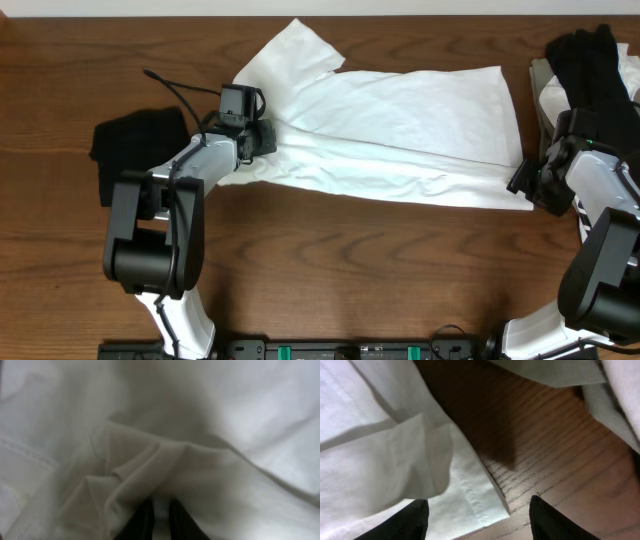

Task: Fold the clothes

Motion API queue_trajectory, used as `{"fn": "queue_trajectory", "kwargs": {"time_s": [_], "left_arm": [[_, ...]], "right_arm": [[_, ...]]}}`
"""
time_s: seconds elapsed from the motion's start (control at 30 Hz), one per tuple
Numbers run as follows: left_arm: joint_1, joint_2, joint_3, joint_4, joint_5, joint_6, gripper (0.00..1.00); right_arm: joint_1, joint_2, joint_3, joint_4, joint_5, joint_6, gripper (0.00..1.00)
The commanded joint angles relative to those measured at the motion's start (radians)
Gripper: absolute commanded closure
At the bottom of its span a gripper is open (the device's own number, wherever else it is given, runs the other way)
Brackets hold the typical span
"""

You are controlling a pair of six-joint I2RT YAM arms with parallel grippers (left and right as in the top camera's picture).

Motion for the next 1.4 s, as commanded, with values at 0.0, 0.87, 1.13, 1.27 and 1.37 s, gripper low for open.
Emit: {"fn": "queue_trajectory", "kwargs": {"time_s": [0.0,0.87,1.13,1.27,1.37], "left_arm": [[0.01,0.033,-0.032,-0.145,-0.042,-0.026,0.84],[0.01,0.033,-0.032,-0.318,-0.042,-0.026,0.84],[0.01,0.033,-0.032,-0.318,-0.042,-0.026,0.85],[0.01,0.033,-0.032,-0.318,-0.042,-0.026,0.85],[0.01,0.033,-0.032,-0.318,-0.042,-0.026,0.84]], "right_arm": [[0.008,0.009,-0.002,-0.001,0.0,-0.008,0.37],[0.009,0.009,0.03,0.161,-0.218,-0.056,0.52],[0.024,0.009,0.029,0.183,-0.217,-0.049,0.5],[0.037,0.009,0.029,0.217,-0.217,-0.049,0.44],[0.04,0.009,0.029,0.244,-0.217,-0.049,0.45]]}}
